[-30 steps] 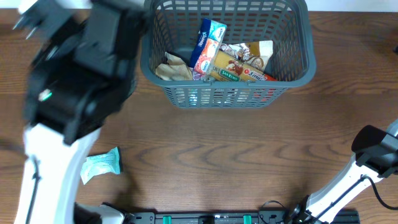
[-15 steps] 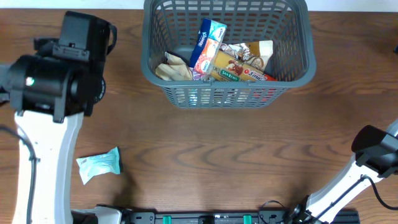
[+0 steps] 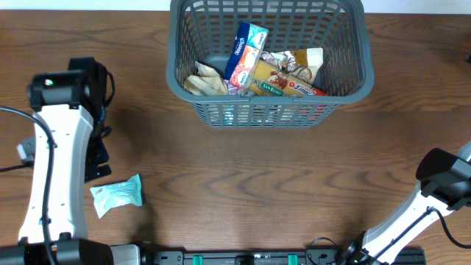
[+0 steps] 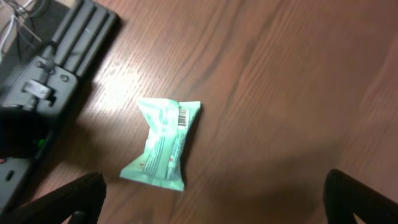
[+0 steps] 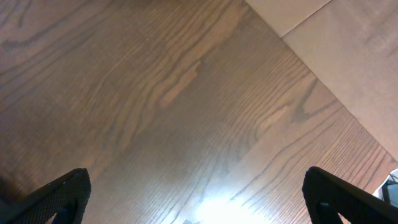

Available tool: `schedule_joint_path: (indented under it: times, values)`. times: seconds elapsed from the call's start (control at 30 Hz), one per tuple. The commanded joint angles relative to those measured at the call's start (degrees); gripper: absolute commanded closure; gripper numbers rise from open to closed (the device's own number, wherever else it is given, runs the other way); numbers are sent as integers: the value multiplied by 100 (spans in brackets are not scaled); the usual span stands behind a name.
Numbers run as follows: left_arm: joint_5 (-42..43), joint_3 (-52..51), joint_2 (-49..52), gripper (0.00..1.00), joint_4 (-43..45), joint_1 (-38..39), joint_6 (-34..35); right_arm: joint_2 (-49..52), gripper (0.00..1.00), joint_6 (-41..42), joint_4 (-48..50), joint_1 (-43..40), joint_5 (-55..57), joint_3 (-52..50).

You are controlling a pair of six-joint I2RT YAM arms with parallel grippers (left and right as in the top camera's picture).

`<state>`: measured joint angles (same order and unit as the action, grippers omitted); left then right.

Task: Pack container
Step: 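Move the left gripper to the mint-green wipe pack and grasp it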

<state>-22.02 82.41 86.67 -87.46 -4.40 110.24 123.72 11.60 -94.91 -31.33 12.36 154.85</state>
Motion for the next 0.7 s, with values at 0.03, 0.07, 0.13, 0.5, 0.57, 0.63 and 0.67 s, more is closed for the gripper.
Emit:
schedule_joint_path:
  times: [0.03,0.07,0.13,0.5,0.57,0.63,0.67]
  values:
    - [223,-874,0,1,955,-2,-964,-44,1,81,-4,-20,24,-11]
    - [278,-1115,0,1,1276,-2,-1150,-44,1,79,-4,-13,24,-11]
    - [358,-1513,0,1,1766,-2,-1386,-44,1,81,-4,-13,24,-11]
    - [1373,-3359,-275,1,3464,76,-1585,-44,1,81,-4,-13,24,-11]
    - [1322,-3762,-592,1,3792,168,-1443,-44,1,79,-4,-15,24,-11]
    - [1281,-4162,-979,1,4131,203,-1419,-44,1,79,-4,-13,24,-11]
    - [1255,-4325,-1163,1,4242,203,-1423,-44,2,81,-4,-13,24,-11]
